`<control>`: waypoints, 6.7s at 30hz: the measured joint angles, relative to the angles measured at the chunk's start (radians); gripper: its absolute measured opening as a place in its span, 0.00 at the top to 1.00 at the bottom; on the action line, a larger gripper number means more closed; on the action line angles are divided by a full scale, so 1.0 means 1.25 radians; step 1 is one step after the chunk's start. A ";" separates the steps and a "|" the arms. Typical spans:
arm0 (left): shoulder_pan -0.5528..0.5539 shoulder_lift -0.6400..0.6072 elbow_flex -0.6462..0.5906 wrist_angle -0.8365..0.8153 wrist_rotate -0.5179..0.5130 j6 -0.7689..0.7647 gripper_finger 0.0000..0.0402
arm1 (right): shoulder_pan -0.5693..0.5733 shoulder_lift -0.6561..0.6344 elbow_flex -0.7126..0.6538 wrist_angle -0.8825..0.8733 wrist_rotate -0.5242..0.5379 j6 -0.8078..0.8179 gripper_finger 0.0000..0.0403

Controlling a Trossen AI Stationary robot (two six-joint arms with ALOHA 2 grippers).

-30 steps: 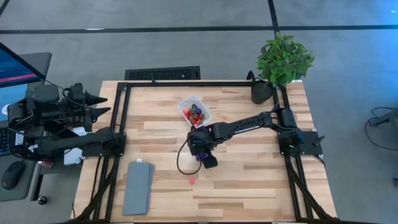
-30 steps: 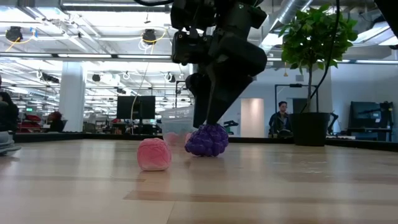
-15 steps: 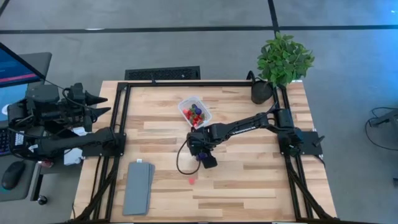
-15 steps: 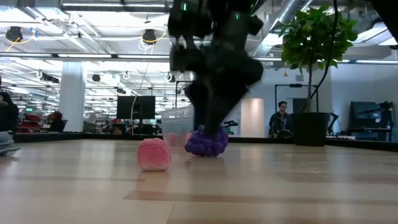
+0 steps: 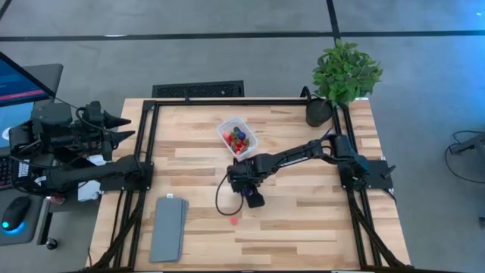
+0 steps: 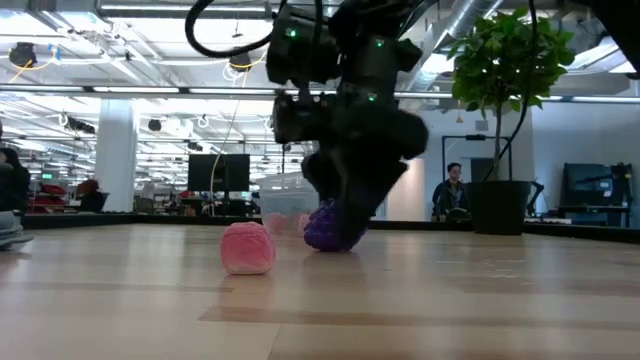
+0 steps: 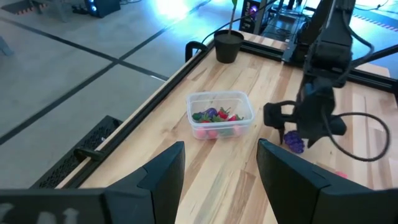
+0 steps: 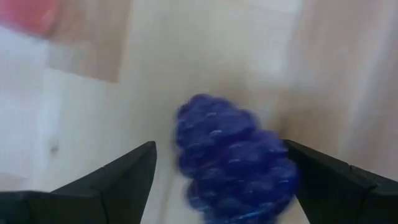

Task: Pick and placing Produce into tupperware
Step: Put the grapes into the transparent container

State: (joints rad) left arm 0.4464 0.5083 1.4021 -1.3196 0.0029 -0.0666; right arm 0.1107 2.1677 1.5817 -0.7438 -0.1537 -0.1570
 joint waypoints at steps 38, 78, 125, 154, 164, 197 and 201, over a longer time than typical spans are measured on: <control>0.000 0.000 0.000 0.000 0.001 -0.006 0.53 | 0.004 0.000 0.001 -0.006 0.007 0.035 0.25; 0.000 0.000 0.000 0.000 0.001 -0.005 0.53 | -0.014 -0.012 0.001 0.019 -0.055 0.133 0.25; 0.000 0.000 0.000 -0.018 0.001 0.000 0.53 | -0.125 -0.013 0.210 0.172 -0.302 0.168 0.25; 0.000 -0.001 0.000 -0.018 -0.008 -0.015 0.53 | -0.192 -0.129 0.209 0.262 -0.274 0.167 0.25; 0.000 -0.001 0.000 -0.018 -0.008 -0.019 0.53 | -0.238 -0.212 0.209 0.265 -0.213 0.144 0.25; 0.000 -0.001 0.000 -0.030 -0.007 -0.019 0.53 | -0.300 -0.286 0.139 0.141 -0.063 0.119 0.25; 0.000 -0.001 0.000 -0.030 -0.006 -0.019 0.53 | -0.300 -0.284 0.088 0.140 -0.048 0.126 0.25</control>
State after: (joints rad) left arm 0.4462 0.5076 1.4025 -1.3575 -0.0048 -0.0902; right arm -0.2647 1.8122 1.6911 -0.5686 -0.2137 0.0006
